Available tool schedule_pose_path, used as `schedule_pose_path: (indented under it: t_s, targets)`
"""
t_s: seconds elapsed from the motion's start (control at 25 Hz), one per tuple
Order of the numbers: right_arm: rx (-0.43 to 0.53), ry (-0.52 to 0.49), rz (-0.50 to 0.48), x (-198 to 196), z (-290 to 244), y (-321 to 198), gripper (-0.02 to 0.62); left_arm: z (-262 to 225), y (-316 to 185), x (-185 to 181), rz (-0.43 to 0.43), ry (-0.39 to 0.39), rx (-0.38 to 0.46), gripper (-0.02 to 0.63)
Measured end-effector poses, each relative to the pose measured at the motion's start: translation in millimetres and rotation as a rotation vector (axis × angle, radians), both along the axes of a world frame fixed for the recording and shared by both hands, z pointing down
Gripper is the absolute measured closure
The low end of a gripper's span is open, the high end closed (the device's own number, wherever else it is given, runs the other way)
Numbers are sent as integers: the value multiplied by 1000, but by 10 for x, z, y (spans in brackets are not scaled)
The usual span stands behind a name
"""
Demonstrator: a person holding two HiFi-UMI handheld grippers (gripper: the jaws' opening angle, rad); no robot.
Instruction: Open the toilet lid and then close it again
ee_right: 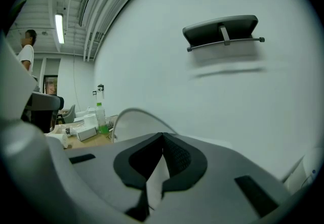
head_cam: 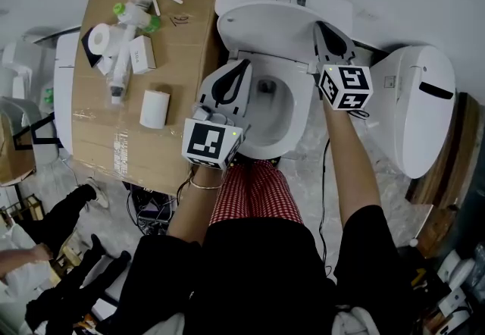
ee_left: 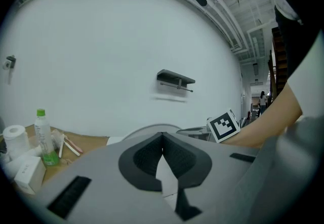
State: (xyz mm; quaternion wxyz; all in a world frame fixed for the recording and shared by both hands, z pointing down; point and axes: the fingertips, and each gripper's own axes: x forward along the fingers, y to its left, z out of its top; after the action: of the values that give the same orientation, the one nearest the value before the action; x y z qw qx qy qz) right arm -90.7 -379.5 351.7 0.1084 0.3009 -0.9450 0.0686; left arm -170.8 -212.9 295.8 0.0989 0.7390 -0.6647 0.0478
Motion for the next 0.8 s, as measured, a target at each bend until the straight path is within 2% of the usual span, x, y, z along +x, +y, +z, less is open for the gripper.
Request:
schedule_pose_path:
  t_s: [0.36, 0.8]
  targets:
    - [18, 37, -1, -6, -23, 72, 575, -46, 23, -10, 8, 5, 10, 602]
    - [27, 7, 8, 65, -246, 327, 575, -155, 98, -3, 36, -24, 15, 603]
